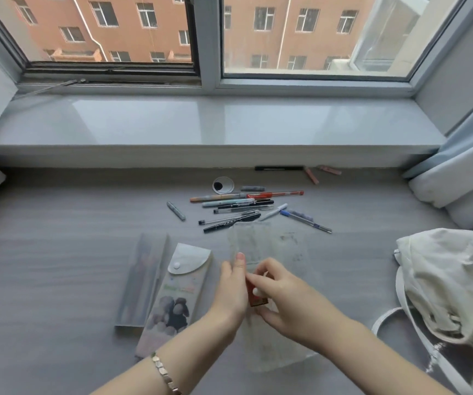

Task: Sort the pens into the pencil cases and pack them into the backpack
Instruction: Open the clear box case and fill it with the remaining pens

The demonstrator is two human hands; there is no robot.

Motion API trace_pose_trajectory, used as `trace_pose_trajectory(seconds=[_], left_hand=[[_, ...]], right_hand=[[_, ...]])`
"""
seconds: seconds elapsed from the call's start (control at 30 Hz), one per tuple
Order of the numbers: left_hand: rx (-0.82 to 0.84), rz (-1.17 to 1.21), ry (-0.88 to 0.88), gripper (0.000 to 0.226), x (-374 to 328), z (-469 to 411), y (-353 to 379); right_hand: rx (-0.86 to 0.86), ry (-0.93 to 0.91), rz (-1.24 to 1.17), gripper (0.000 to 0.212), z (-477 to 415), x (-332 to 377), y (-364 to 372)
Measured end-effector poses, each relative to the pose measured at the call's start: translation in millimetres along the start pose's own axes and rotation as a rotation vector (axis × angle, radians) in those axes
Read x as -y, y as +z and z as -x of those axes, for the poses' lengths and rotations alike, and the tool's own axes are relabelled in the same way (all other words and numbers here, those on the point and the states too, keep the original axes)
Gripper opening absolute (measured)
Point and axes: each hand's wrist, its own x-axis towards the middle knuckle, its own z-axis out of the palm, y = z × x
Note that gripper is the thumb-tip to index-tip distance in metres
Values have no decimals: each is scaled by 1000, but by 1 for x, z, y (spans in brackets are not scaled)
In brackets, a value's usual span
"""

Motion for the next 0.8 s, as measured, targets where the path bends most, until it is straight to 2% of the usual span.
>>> trace_pose_trajectory(seconds=[0.07, 0.13, 0.2, 0.3, 0.4, 0.47, 0.53, 0.57, 0.63, 0.7, 0.8], left_hand=[[-5, -42, 50, 35, 2, 3, 12], [-20, -121, 94, 37, 4, 4, 22], [-42, -172, 130, 38, 2, 6, 31], [-34, -207, 140, 36, -1, 6, 38], [-22, -229, 120, 36, -1, 4, 42], [5, -204, 94, 36, 1, 3, 44], [-5, -228, 112, 34, -3, 2, 44], [-10, -231, 127, 34, -4, 1, 44], [-16, -263, 152, 34, -8, -2, 43], [-11, -296, 164, 34, -9, -7, 42], [7, -285, 154, 32, -7, -14, 41]], right_hand=[[-71, -14, 70, 38, 8, -9, -8], [-156, 21, 23, 36, 13, -14, -14], [-185, 94, -131, 33, 14, -21, -22], [-349, 257, -456, 20, 3, -33, -41], [-489, 384, -874, 24, -12, -38, -60], [-535, 379, -1015, 26, -21, -33, -63], [-588, 359, -1052, 24, -29, -28, -59], [-610, 356, -985, 21, -33, -29, -55], [-587, 322, -656, 18, -36, -34, -46], [-514, 267, -345, 24, -39, -43, -39], [-456, 224, -35, 32, -45, -53, -38]])
